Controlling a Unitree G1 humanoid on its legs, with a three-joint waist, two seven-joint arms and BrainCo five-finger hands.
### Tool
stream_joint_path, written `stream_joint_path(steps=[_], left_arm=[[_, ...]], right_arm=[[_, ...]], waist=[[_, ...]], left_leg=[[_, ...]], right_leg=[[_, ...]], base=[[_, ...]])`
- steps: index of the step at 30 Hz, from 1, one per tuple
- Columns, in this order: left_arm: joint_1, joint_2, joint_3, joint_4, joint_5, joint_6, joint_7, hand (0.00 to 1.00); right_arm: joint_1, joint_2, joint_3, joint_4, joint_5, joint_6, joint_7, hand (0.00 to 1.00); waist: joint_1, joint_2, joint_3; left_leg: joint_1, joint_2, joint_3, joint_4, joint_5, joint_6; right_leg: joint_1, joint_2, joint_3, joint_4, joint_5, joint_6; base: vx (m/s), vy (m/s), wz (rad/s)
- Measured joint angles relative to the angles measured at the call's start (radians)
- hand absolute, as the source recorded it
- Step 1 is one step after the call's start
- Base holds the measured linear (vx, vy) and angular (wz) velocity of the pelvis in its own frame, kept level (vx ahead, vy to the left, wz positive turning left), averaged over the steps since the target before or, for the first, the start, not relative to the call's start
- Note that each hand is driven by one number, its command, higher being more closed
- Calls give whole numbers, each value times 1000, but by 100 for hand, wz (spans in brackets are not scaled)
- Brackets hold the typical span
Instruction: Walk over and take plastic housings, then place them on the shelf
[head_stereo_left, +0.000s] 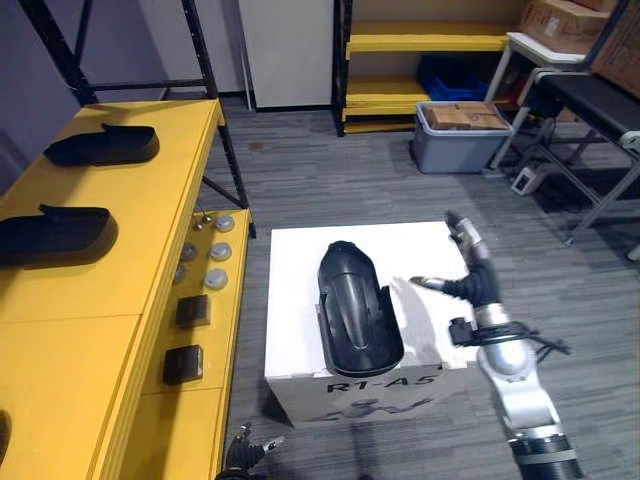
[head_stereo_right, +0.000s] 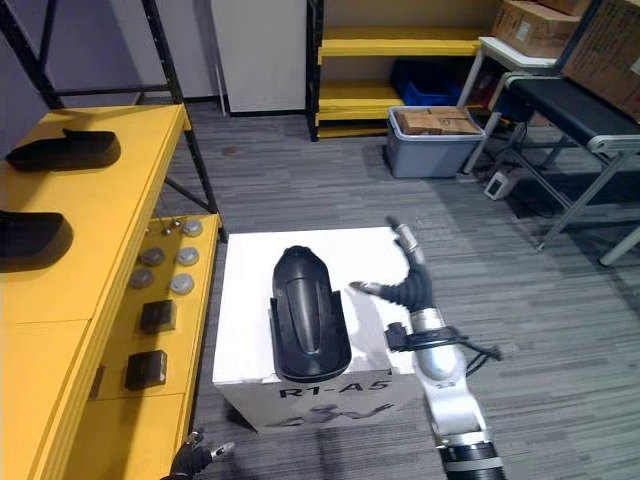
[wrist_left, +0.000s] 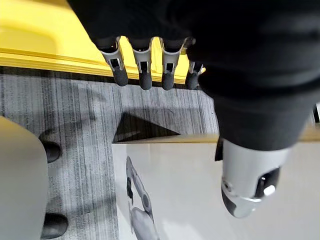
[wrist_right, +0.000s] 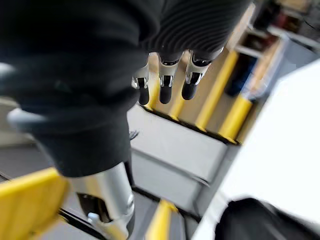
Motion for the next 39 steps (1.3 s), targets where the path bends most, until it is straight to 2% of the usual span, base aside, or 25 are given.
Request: stream_joint_path(steps=[7, 11, 15, 18, 19, 26, 30, 39], left_arm=[[-6, 3, -18, 2, 1, 6, 1, 0], [-10, 0, -19, 2, 2, 14, 6, 0], [-11, -1, -20, 1, 2, 22, 19, 0], [-11, -1, -20, -4, 2, 23, 21, 0], [-11, 0, -20, -5, 2, 24, 21, 0], [-12, 0, -20, -5, 21, 24, 21, 0], [-11, 7, -21, -3, 23, 27, 21, 0], [-15, 9, -28, -2, 23, 30, 21, 0]], right_arm=[[15, 95, 32, 171, -194, 77, 12, 0], [14, 178, -25, 256, -316, 140, -48, 0], [0, 208, -62, 281, -349, 160, -99, 0], [-13, 218, -82, 301, -351, 161, -103, 0], [-19, 228, -99, 311, -351, 161, -102, 100], [-36, 230, -125, 335, -352, 161, -101, 100], [-41, 228, -133, 361, -356, 163, -91, 100], [-32, 225, -114, 378, -347, 165, -50, 100]], waist=[[2, 0, 0], [5, 1, 1], [10, 1, 1], [16, 1, 1], [22, 0, 1], [25, -7, -4], [23, -26, -16], [24, -34, -19]], left_leg=[[4, 0, -24, -31, 21, -8], [5, 4, -22, -35, 22, -11], [5, 5, -21, -35, 20, -15], [5, 5, -22, -35, 20, -21], [5, 5, -23, -35, 19, -24], [6, 8, -27, -50, 27, -30], [8, 8, -33, -60, 32, -27], [23, 5, -50, -63, 32, -27]], right_leg=[[10, 2, -25, -26, 10, -2], [10, 7, -25, -31, 10, -2], [10, 7, -25, -31, 10, -2], [11, 6, -26, -31, 10, -1], [11, 6, -28, -31, 10, -1], [12, 8, -35, -34, 10, -1], [16, 11, -49, -48, 10, -1], [39, 8, -57, -53, 8, 2]], base=[[-13, -5, 12], [29, -5, -1], [21, 1, -1], [0, 0, 0], [0, 0, 0], [0, 0, 0], [20, -4, 4], [38, 5, 5]])
